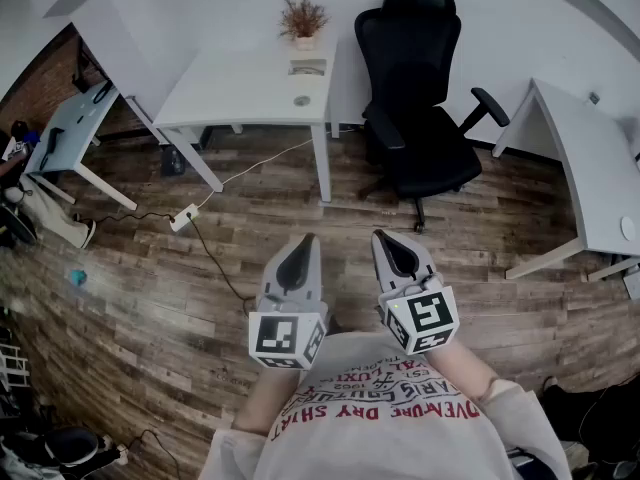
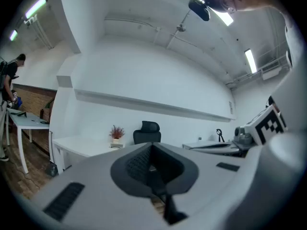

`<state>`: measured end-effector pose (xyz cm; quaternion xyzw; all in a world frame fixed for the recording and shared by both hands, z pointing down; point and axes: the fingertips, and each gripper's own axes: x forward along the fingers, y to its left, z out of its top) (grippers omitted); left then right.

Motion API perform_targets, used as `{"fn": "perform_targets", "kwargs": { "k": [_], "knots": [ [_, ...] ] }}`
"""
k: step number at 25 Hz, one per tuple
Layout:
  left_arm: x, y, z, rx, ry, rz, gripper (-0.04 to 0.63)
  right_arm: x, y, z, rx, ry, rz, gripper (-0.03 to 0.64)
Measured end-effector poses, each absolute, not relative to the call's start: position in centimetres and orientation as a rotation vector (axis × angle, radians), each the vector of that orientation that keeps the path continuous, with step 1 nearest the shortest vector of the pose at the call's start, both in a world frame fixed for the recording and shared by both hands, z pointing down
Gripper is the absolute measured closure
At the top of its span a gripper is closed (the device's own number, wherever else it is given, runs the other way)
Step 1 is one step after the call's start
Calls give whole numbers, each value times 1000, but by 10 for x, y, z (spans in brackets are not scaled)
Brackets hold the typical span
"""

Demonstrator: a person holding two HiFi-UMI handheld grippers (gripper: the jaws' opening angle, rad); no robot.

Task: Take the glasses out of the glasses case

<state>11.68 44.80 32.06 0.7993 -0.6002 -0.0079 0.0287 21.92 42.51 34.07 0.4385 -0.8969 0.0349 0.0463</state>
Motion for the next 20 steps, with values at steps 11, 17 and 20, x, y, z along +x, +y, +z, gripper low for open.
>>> {"fn": "perform_targets", "kwargs": {
  "k": [11,17,20],
  "knots": [
    [110,436,327,2457,-1809,-15,588,215,418,350,1353,-2741,185,604],
    [95,424,337,2413,-1807,3,588,206,406,366,1361,-2671,203,604],
    [86,414,346,2382,-1798,14,588,200,399,376,1350,-2644,231,604]
  ]
}}
